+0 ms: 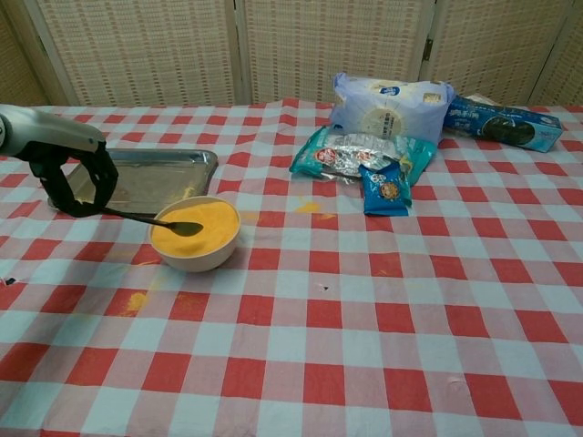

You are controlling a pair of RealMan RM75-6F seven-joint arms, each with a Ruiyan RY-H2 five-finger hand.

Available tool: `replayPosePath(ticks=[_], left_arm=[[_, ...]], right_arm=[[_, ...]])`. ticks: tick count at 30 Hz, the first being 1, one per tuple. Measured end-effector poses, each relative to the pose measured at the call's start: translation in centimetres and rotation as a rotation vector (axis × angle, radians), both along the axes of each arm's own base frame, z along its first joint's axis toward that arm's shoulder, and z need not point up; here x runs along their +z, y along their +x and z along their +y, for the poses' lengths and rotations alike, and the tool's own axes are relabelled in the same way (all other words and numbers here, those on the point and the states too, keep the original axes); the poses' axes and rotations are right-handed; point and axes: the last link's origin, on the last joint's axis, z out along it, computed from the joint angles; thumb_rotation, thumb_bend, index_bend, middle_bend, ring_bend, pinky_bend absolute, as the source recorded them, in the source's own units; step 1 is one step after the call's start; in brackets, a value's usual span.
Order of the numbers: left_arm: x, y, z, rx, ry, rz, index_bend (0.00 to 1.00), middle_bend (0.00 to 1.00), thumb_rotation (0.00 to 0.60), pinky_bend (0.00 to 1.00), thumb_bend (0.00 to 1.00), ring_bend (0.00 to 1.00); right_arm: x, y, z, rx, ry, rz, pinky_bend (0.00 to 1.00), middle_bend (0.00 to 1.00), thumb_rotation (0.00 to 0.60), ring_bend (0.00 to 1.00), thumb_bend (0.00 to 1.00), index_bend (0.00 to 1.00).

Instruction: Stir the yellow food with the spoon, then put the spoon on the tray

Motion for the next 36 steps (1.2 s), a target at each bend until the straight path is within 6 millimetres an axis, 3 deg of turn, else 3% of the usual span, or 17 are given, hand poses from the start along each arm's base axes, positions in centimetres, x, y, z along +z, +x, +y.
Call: replayPosePath(ticks=[20, 25, 36], left_arm=[[0.9, -0.9, 1.5, 0.024, 0.044, -0.035, 0.88, 0.41, 0.6, 0.04, 0.49, 0.18], [1.7, -1.7, 3.3, 0.034, 0.095, -0.046, 0.88, 0.42, 0.6, 0.05, 0.49, 0.18], [1.8, -4.7, 9.5, 0.108, 0.187, -0.066, 0.88, 0.42, 0.6, 0.06, 0.48, 0.19]], right_arm=[[-0.1, -0.1, -0.1, -0.007, -0.007, 0.006, 0.0, 0.0, 0.6, 0.0, 0.0, 0.0], [-0.1, -0.1, -0.3, -0.015, -0.018, 0.011, 0.0, 0.0, 0.6, 0.0, 0.0, 0.0], [-0.5, -0.9, -1.7, -0.08, -0.028, 0.036, 0.0, 0.0, 0.6, 0.0, 0.0, 0.0]])
